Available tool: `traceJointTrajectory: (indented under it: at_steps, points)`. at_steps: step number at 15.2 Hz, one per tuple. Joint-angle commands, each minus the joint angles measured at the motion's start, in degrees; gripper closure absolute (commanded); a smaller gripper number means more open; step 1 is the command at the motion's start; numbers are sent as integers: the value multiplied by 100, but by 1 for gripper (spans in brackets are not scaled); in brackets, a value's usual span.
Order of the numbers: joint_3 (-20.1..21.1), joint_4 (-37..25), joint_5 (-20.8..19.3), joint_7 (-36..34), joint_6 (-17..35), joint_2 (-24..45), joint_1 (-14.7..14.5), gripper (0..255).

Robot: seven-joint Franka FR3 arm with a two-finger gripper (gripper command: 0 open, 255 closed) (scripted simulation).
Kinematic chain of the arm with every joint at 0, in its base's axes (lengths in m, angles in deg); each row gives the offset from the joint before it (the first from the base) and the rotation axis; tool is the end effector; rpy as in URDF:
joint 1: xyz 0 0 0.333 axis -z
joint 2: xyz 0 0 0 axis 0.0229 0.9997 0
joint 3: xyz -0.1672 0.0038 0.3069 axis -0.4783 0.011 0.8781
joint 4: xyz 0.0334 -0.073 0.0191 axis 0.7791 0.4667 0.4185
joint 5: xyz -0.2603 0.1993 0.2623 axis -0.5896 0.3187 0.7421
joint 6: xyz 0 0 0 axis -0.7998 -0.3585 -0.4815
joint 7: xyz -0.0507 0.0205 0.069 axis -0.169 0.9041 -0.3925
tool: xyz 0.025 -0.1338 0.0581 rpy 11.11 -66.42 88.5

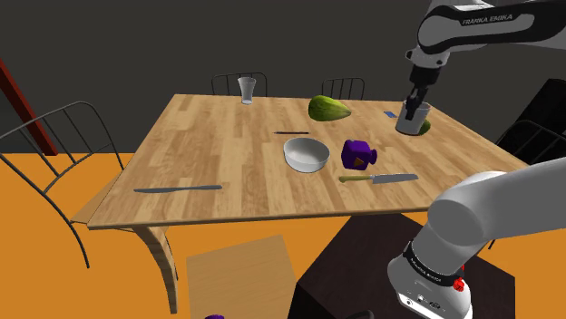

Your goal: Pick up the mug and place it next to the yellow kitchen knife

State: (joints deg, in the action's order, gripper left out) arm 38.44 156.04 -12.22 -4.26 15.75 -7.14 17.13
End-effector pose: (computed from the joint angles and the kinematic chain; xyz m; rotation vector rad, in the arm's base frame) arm 0.2521 -0.2967 0.5067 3.0639 -0.0285 -0.1241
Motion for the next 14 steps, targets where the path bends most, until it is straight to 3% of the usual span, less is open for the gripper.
traceJointTrajectory:
  at_steps: [1,8,14]
  points:
    - [-216,17,-146,260,42,-41,113,255]
    - [-1022,-243,-577,1226,113,9,440,255]
    - [-1163,170,-683,1159,568,50,467,255]
